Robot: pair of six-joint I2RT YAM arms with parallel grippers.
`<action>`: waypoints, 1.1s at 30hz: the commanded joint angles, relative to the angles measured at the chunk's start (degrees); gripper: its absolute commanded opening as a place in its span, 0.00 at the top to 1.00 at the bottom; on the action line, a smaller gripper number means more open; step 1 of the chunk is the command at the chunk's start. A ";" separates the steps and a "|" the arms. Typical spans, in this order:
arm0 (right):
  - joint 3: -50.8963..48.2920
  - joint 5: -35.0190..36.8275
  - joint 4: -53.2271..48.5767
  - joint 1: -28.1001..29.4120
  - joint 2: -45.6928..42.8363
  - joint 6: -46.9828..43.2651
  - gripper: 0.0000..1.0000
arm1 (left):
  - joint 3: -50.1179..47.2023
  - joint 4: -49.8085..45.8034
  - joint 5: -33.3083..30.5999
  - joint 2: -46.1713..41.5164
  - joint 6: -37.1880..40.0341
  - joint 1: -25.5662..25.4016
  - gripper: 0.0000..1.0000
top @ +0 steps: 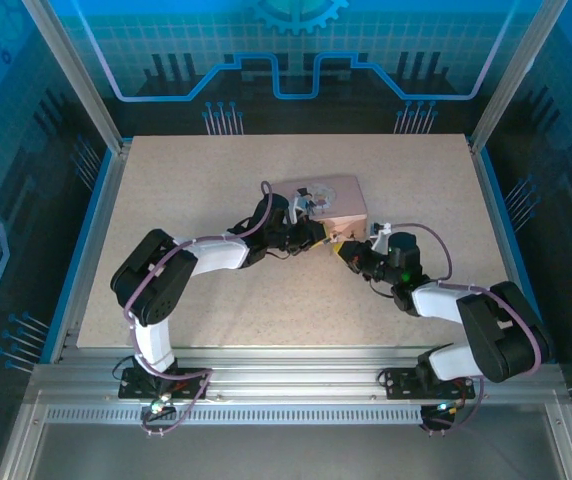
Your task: Unlock a padlock with a key
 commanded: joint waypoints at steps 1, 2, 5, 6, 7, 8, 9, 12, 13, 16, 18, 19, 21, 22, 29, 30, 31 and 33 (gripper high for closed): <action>-0.52 -0.51 2.15 0.90 -0.73 0.38 1.00 | -0.20 3.88 3.64 -1.56 -1.11 0.27 0.88; -0.41 -0.64 2.13 0.94 -0.71 0.33 1.00 | -0.16 3.89 3.61 -1.56 -1.15 0.25 0.88; -0.32 -0.88 2.13 1.11 -0.87 0.36 1.00 | -0.16 4.06 3.69 -1.41 -1.12 0.26 0.88; -0.53 -0.66 2.11 1.12 -1.17 0.38 1.00 | -0.16 4.07 3.66 -1.38 -1.25 0.32 0.88; -0.72 -0.44 2.07 1.09 -1.38 0.37 1.00 | -0.16 4.15 3.67 -1.38 -1.23 0.27 0.87; -0.75 -0.39 1.92 1.11 -1.55 0.30 1.00 | -0.25 4.20 3.69 -1.32 -1.25 0.24 0.88; -0.71 -0.51 1.86 1.12 -1.69 0.23 1.00 | -0.25 4.24 3.67 -1.29 -1.30 0.28 0.88; -0.71 -0.77 2.21 1.15 -1.87 0.42 1.00 | -0.25 4.50 3.85 -1.03 -1.44 0.25 0.88; -0.76 -0.69 2.07 1.21 -1.96 0.45 1.00 | -0.25 4.55 3.84 -0.95 -1.52 0.24 0.88; -0.59 -0.46 1.39 1.16 -2.40 0.00 1.00 | -0.16 5.20 4.03 -0.71 -1.95 0.25 0.88; -0.26 -0.56 1.38 1.08 -2.15 0.02 1.00 | -0.16 5.55 4.28 -0.59 -2.19 0.25 0.88; -0.04 -0.73 1.81 1.12 -1.86 0.10 1.00 | -0.16 5.61 4.38 -0.50 -2.32 0.27 0.88; 0.39 -0.78 2.29 1.13 -1.36 0.39 1.00 | -0.33 6.15 4.56 -0.41 -2.66 0.30 0.88; 0.58 -0.78 2.39 1.13 -1.03 0.59 1.00 | -0.57 6.70 4.75 -0.41 -2.85 0.31 0.88; 2.20 -1.21 7.15 0.85 2.93 4.26 1.00 | -1.26 10.61 6.48 -0.15 -4.52 0.16 0.92; 2.48 -1.45 8.64 0.74 3.81 5.50 1.00 | -1.38 11.04 6.61 -0.18 -4.68 0.16 0.92; 2.84 -1.77 9.85 0.62 4.65 6.67 1.00 | -1.55 11.50 6.62 -0.24 -4.80 0.16 0.92; 3.51 -2.67 12.70 0.20 6.76 9.97 1.00 | -1.57 11.88 6.98 -0.24 -4.96 0.19 0.92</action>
